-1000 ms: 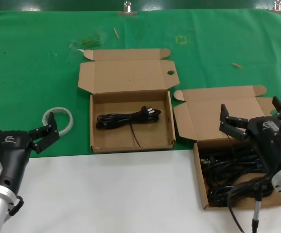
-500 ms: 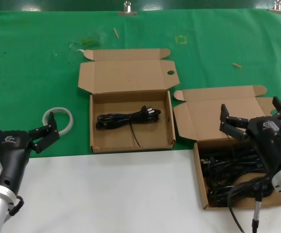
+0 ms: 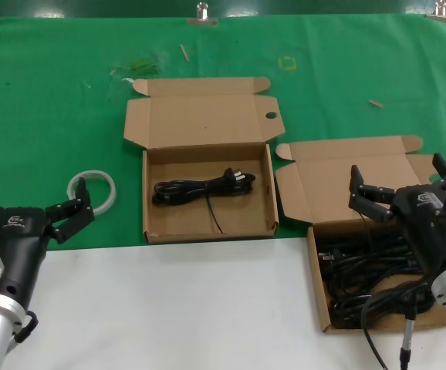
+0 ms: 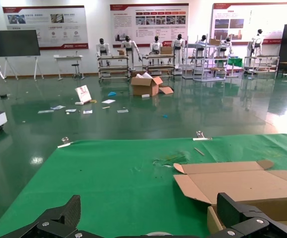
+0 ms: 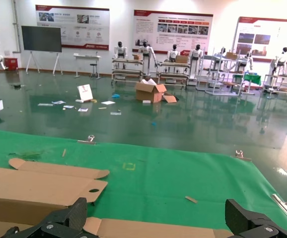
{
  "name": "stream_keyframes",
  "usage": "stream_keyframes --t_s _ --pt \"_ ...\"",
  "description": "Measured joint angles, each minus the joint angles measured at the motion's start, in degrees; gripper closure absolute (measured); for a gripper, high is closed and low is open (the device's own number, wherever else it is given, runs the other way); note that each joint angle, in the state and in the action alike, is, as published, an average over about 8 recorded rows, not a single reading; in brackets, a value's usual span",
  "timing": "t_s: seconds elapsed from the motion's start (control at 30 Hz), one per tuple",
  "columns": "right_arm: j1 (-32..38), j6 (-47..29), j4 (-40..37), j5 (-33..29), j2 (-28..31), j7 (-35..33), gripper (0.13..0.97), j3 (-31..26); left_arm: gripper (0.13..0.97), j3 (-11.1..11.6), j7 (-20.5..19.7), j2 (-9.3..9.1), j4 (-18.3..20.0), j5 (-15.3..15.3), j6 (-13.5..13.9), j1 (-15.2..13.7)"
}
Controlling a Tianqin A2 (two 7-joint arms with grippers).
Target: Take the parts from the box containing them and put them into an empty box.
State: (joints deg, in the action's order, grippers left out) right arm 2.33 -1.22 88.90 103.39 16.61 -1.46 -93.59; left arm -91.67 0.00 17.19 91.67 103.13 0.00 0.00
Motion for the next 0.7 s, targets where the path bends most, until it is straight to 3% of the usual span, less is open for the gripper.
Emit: stream_keyframes --t_s 0.7 --pt "0.00 0.00 0.00 0.00 0.00 0.00 0.129 0.00 0.132 0.00 0.00 0.00 0.00 0.00 0.00 0.00"
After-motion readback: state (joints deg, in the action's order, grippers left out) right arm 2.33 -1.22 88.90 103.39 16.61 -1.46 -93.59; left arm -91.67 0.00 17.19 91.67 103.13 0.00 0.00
